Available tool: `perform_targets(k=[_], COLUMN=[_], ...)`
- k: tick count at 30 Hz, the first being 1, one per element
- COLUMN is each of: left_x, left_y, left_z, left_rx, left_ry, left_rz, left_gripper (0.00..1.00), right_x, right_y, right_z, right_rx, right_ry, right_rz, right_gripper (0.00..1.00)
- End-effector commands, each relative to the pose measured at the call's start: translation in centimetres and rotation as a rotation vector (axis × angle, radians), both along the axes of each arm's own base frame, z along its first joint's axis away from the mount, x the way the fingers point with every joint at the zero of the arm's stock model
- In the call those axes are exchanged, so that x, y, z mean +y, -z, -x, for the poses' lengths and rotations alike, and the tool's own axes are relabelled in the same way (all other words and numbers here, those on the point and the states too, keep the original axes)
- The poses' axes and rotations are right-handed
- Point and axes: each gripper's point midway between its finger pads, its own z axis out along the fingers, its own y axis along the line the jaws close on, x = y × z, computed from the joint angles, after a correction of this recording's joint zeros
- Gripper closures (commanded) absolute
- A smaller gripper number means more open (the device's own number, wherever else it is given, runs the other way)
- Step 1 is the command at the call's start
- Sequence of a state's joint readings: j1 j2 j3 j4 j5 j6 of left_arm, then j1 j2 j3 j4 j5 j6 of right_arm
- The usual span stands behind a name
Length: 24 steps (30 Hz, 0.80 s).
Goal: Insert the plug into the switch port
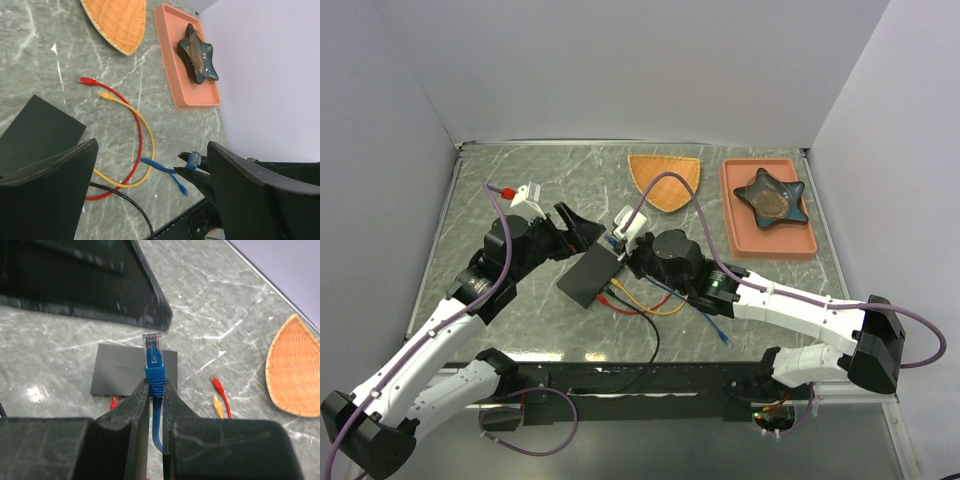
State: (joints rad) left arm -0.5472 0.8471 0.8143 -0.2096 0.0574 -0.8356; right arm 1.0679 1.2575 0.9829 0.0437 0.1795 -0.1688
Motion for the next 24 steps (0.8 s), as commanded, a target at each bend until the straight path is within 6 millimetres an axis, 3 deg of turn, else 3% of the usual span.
perform_targets(k=[1,11,20,24], left_x=[1.2,3.1,5.4,5.6], left_y=[-1.1,4.0,14.1,16.1], left_z=[-0.7,-3.9,-6.3,-6.8], left_rx=[-0.037,0.029,0.224,0.234], left_ry=[-0.051,-0.097,-0.097,-0.092], left_rz=[-0.049,-0.108,-0.17,-0.182], left_gripper=[0.04,0.04,0.04,0.04], right_x=[-1.3,-3.6,-4.2,-4.3], right_y=[-0.4,5.5,13.2,16.4], right_z=[-0.6,-1.8,-2.2,-2.1], right_rx=[-0.018,0.119,0.381,0.462], right_ry=[0.059,0.162,0.223,0.26], right_rz=[-0.028,0.054,0.179,0.226], right_gripper=[1.0,1.0,1.0,1.0])
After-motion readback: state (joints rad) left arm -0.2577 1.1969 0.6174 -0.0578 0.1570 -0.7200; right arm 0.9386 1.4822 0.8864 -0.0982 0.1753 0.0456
